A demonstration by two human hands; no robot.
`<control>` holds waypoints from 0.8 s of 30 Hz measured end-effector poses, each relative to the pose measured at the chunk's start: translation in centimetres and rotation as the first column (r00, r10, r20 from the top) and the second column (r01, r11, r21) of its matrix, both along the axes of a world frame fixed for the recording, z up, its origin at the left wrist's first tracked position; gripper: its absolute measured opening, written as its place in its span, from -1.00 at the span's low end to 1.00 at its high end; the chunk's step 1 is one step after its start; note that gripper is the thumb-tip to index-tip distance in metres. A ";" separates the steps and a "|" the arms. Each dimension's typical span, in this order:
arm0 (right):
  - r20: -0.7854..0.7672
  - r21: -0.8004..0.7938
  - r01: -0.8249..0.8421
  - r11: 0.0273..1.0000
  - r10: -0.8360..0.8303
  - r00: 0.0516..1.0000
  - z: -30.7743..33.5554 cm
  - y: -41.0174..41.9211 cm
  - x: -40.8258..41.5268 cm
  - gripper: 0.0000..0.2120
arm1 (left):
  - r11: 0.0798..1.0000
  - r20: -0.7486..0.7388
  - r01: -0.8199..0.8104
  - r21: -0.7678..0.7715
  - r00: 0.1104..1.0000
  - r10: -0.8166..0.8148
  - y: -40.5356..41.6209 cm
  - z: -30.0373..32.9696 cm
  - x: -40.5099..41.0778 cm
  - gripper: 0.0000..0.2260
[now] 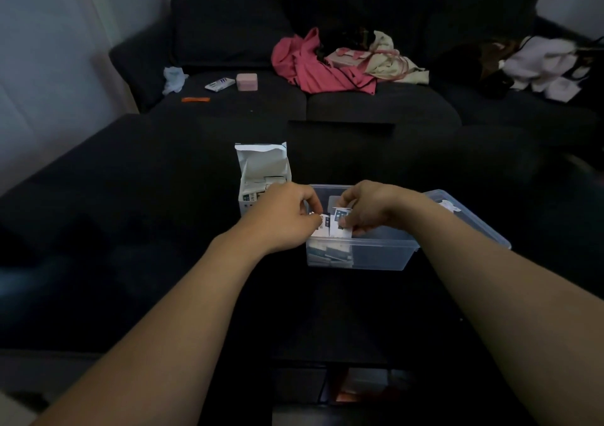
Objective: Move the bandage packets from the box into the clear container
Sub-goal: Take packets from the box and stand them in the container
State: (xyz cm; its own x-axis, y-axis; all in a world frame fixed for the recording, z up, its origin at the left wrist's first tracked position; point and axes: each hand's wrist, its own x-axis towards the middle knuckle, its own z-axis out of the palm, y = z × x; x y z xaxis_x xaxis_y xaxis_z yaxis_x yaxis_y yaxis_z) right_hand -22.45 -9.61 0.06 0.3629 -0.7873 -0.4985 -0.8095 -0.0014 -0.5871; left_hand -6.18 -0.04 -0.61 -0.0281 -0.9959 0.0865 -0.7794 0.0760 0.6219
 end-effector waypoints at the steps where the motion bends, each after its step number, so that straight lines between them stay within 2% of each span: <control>1: -0.019 -0.025 -0.019 1.000 0.019 1.000 0.0 0.1 0.1 -0.81 | 1.000 0.002 0.002 -0.004 1.000 -0.002 0.0 0.0 0.0 -0.93; 6: -0.129 -0.064 -0.109 0.992 0.100 0.987 0.1 0.8 0.5 -0.59 | 1.000 -0.002 0.007 -0.005 1.000 -0.007 0.0 -0.1 0.0 -0.92; 11: -0.219 -0.082 -0.132 0.988 0.111 0.969 0.0 1.1 1.2 -0.52 | 1.000 -0.012 0.016 0.002 1.000 -0.016 -0.1 -0.1 0.1 -0.95; 16: -0.271 -0.114 -0.136 0.984 0.101 0.957 -0.2 0.9 1.7 -0.54 | 1.000 -0.001 0.022 -0.007 1.000 -0.022 0.0 0.0 0.0 -0.97; 24: -0.279 -0.148 -0.103 0.984 0.058 0.959 0.4 1.4 1.9 -0.42 | 0.999 -0.013 0.034 0.008 0.999 -0.034 0.1 0.1 0.0 -0.96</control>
